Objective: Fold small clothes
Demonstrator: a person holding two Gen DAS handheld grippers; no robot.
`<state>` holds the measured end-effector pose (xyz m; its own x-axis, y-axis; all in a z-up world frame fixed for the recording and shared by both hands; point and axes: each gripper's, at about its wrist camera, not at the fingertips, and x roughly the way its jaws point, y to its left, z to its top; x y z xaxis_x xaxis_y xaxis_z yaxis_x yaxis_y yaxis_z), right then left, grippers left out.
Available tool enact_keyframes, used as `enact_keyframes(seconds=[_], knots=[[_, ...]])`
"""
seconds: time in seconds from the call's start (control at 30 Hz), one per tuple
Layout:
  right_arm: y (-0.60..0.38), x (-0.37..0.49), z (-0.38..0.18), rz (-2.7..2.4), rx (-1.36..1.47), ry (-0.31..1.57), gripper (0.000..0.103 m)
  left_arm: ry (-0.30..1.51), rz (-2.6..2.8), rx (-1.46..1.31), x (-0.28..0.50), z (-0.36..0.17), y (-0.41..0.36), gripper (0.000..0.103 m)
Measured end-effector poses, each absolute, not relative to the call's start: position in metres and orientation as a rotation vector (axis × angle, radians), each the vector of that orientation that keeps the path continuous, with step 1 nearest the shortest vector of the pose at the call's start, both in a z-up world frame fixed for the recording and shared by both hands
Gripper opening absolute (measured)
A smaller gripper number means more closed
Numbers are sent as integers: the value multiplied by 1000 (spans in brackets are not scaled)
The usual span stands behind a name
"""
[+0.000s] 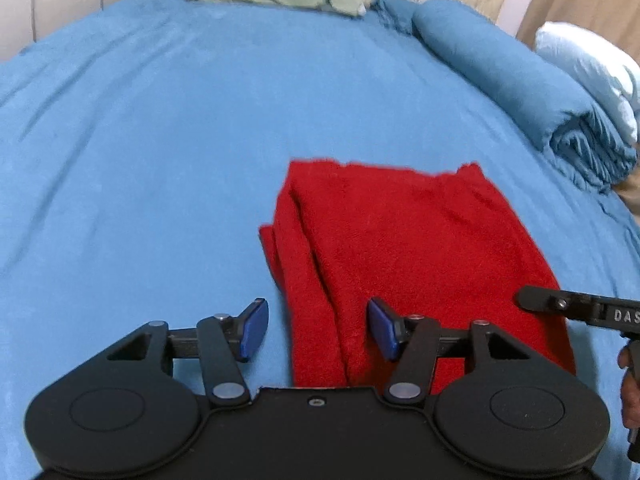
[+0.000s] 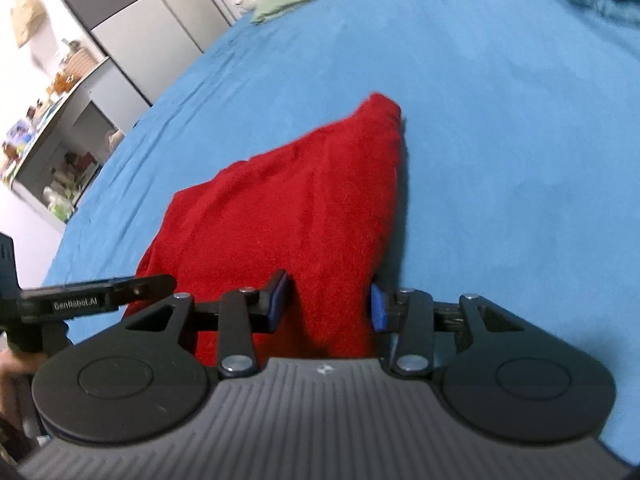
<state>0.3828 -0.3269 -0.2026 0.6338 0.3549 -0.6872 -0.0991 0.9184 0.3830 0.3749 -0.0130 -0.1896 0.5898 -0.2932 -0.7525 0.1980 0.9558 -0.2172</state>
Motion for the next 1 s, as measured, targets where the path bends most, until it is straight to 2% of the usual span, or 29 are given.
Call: enact_keyframes(seconds=[0.03, 0.1, 0.13, 0.17, 0.2, 0.23, 0.27, 0.43, 0.63, 0.8, 1.0], knots=[[-324, 379, -195, 261, 305, 837, 59, 869, -273, -103, 371, -182, -12, 59], [-319, 366, -174, 232, 256, 815, 67, 824, -244, -81, 361, -160, -9, 60], [-317, 358, -163, 220, 237, 793, 76, 801, -240, -83, 355, -147, -6, 61], [-313, 348, -150, 198, 214, 768, 90, 782, -237, -88, 351, -135, -3, 70], [-308, 339, -135, 159, 188, 748, 97, 770, -231, -89, 345, -123, 0, 76], [-303, 331, -123, 127, 163, 733, 103, 753, -220, -88, 337, -109, 2, 90], [-298, 319, -109, 94, 131, 715, 103, 733, -210, -84, 329, -97, 3, 98], [-277, 262, -50, 3, 68, 682, 103, 617, -123, 0, 263, -30, 3, 103], [-259, 172, 15, -119, 33, 617, 103, 612, -92, 18, 186, 13, 2, 103], [-249, 113, 34, -140, 14, 618, 103, 593, -75, 19, 124, 31, -2, 103], [-236, 68, 24, -162, 21, 675, 103, 583, -70, 45, 74, 26, -6, 103]])
